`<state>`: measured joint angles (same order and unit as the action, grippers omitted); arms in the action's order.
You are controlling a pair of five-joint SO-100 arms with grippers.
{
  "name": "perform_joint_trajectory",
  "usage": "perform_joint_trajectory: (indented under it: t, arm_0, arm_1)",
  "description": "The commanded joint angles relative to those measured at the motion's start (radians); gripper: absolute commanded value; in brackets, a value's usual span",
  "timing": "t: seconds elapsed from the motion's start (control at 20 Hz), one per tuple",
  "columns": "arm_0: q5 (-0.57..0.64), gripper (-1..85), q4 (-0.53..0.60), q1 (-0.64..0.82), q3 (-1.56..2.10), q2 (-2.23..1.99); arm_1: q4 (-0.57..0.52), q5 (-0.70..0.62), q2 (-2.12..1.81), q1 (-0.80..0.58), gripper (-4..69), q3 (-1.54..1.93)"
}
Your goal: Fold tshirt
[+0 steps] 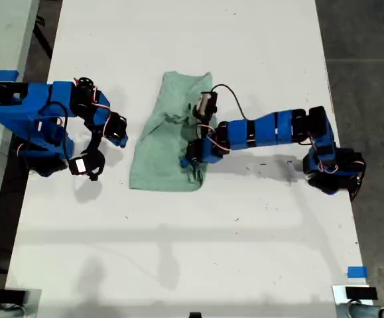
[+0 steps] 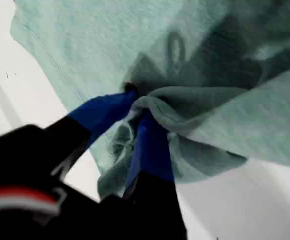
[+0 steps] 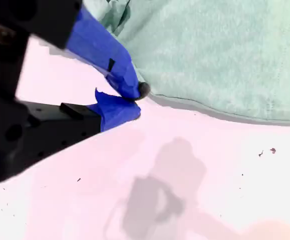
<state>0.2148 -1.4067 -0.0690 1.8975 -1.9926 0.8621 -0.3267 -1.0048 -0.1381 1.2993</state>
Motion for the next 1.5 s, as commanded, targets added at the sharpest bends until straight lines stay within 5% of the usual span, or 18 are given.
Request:
perform_joint_trajectory:
  t: [0.0,0.2,0.45,0.55,0.7,0.85,1.2,1.45]
  arm_0:
    - [0.000,0.1,0.006,-0.009,-0.080,0.006]
    - [0.000,0.1,-0.005,-0.017,-0.126,0.048]
    - [0.006,0.1,-0.034,-0.014,-0.189,0.078]
    - [0.008,0.1,-0.044,-0.012,-0.207,0.086]
    - [0.015,21.8,-0.051,-0.014,-0.219,0.084]
    - [0.023,27.0,-0.032,-0.009,-0.184,0.095]
    - [0.029,23.8,0.423,0.112,0.313,0.110]
    - [0.032,10.4,0.561,0.138,0.310,0.291]
  arm_1:
    - [0.172,-0.035,-0.002,0.015,33.1,-0.141]
    - [0.471,-0.083,-0.207,0.044,29.5,-0.328]
    - [0.658,-0.086,-0.534,0.077,25.2,-0.189]
    - [0.660,-0.060,-0.638,0.081,25.6,-0.044]
    - [0.624,-0.026,-0.762,0.081,25.8,0.140]
    - [0.575,-0.015,-0.851,0.078,25.3,0.227]
    - [0.574,-0.006,-0.876,0.086,25.3,0.265]
    - [0.557,-0.012,-0.882,0.081,25.2,0.291]
